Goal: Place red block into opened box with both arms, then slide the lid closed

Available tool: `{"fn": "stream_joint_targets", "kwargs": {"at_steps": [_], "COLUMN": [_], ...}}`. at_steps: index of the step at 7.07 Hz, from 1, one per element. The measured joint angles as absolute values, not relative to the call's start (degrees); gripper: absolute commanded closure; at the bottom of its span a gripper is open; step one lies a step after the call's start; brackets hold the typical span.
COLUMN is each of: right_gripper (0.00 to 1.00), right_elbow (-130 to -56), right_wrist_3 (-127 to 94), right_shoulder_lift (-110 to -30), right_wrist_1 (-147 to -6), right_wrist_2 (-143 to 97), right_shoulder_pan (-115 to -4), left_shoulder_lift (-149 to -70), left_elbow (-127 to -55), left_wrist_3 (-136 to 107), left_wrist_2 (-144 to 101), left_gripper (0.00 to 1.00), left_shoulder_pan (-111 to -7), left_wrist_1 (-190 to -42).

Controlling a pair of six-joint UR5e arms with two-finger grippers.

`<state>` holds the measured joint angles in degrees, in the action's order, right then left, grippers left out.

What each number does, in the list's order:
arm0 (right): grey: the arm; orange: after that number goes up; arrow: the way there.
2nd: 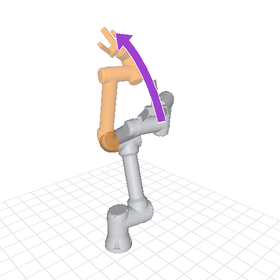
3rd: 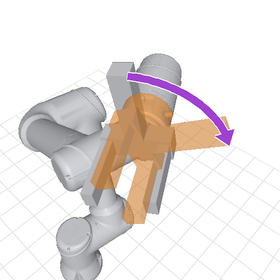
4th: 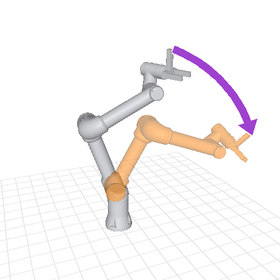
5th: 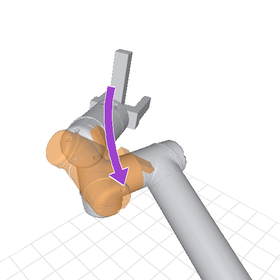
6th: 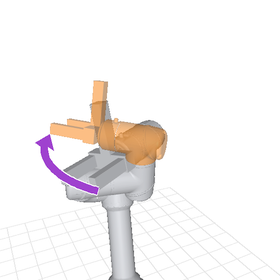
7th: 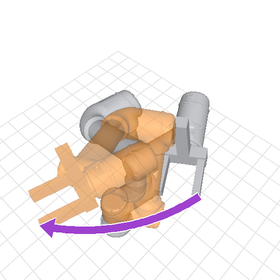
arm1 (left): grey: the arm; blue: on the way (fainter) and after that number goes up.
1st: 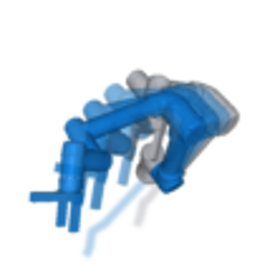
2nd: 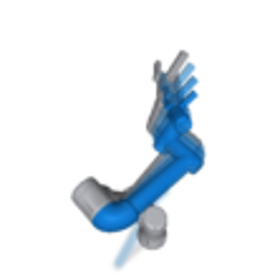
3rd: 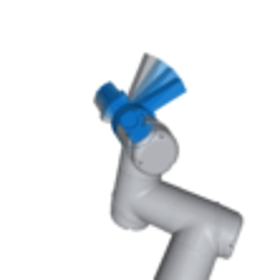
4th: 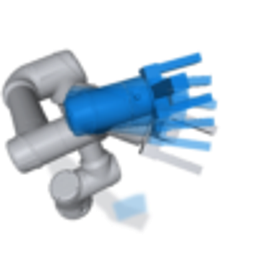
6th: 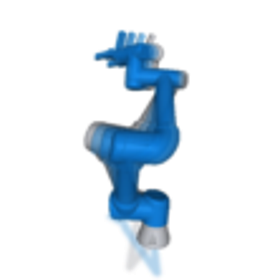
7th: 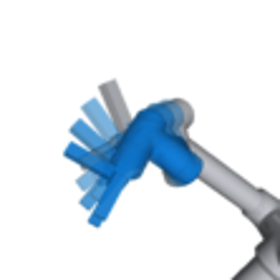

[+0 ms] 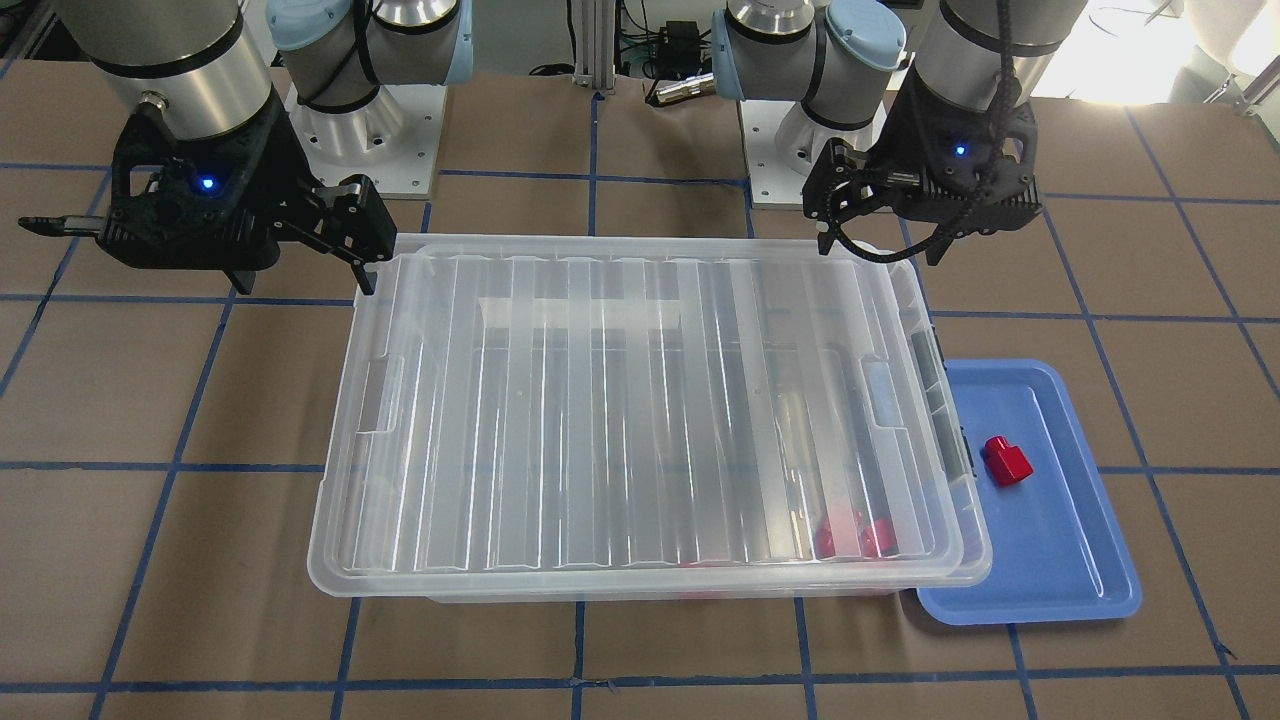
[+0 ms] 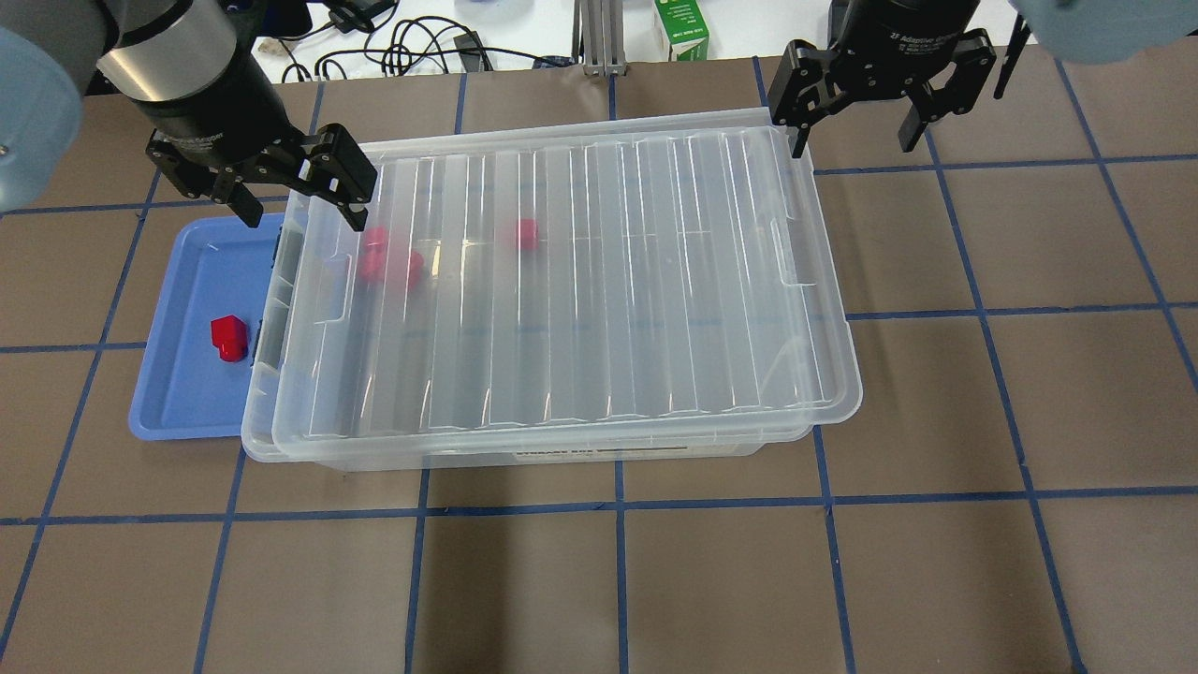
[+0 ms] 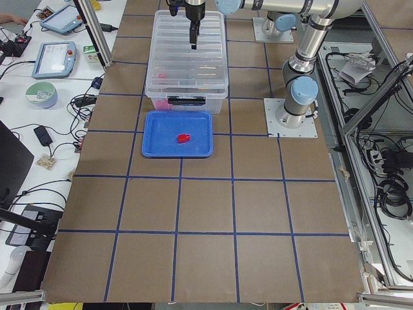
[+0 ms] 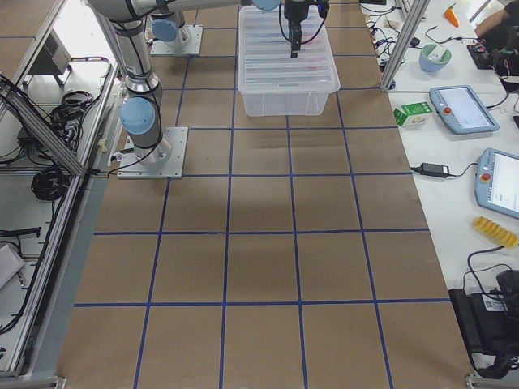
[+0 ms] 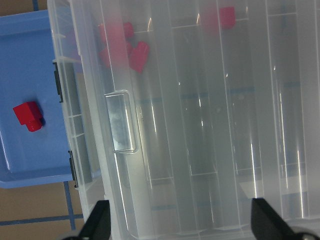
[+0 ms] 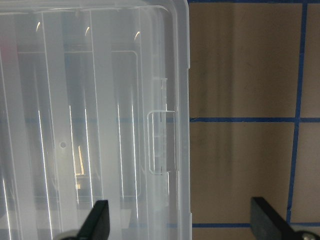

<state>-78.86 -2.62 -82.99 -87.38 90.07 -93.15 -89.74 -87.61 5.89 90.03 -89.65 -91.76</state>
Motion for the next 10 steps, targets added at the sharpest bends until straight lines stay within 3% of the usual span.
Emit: {"fn": "stream_joint_targets", "kwargs": {"at_steps": [3, 7, 10], "right_gripper": [0.0, 0.0, 0.0], "right_elbow": [-80.83, -91.71, -94.51], "right_wrist_3": [-2.26, -1.71, -0.06], "right_shoulder_lift": [-82.47, -77.3, -76.26], "right_wrist_1": [-87.81, -103.68, -106.74], "right_wrist_2": [90.17, 90.17, 92.25], "right_shoulder_pan": [-92.2, -91.21, -89.34], "left_shoulder_lift": [-89.68, -89.65, -89.65], "left_elbow": [-87.63, -87.63, -87.65], "left_wrist_3": [5.89, 5.89, 5.89], "left_wrist_2": [90.03, 90.07, 90.0], "left_gripper": [0.0, 0.0, 0.0], "left_shoulder_pan": [-89.65, -89.62, -89.65], "left_wrist_1": [-91.76, -91.76, -91.76]}}
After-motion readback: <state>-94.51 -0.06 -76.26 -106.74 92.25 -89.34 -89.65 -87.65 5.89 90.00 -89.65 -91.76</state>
